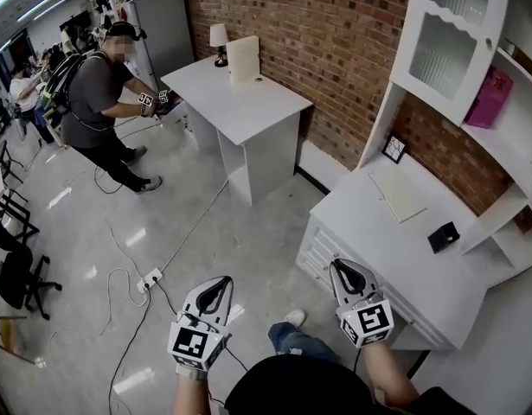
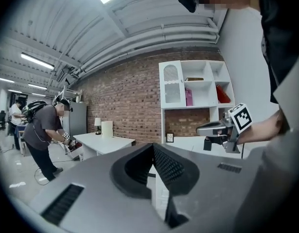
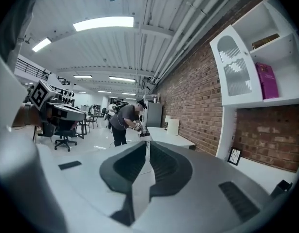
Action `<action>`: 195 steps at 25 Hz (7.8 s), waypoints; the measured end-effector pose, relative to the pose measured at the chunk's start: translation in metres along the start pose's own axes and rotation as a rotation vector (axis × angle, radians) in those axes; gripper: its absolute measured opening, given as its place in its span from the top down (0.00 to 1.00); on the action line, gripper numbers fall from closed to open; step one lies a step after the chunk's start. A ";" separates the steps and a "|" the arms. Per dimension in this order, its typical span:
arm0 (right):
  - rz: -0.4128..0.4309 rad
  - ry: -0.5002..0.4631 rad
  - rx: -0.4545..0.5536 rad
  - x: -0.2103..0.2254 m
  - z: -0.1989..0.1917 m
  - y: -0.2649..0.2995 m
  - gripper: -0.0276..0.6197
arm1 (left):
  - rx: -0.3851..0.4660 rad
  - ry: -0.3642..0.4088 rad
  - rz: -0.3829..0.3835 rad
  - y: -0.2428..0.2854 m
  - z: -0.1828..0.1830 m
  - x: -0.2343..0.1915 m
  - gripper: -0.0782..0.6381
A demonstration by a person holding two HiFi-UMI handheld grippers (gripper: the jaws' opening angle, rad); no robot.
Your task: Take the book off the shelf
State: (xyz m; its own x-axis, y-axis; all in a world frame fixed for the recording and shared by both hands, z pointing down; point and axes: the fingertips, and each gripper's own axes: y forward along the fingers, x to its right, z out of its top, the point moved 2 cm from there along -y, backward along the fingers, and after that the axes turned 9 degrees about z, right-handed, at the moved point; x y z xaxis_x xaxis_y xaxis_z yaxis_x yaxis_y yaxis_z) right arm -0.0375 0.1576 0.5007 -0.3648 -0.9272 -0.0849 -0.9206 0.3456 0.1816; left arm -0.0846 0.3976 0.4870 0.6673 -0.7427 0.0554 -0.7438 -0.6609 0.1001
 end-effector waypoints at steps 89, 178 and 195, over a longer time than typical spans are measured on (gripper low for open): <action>-1.253 -0.063 -0.084 0.629 0.149 -0.100 0.79 | 0.124 0.125 -1.280 0.613 0.138 0.325 0.88; -1.192 -0.001 0.067 0.741 0.186 -0.179 0.70 | 0.027 0.085 -1.107 0.607 0.139 0.432 0.88; -1.264 0.032 0.063 0.699 0.189 -0.187 0.72 | 0.068 0.065 -1.198 0.594 0.143 0.413 0.88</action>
State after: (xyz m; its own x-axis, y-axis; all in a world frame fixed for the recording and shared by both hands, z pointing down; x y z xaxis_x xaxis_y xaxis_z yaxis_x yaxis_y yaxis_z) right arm -0.1465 -0.5281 0.2224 0.7740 -0.6175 -0.1403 -0.6288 -0.7755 -0.0555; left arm -0.2569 -0.3171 0.4275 0.9357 0.3526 0.0129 0.3509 -0.9338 0.0699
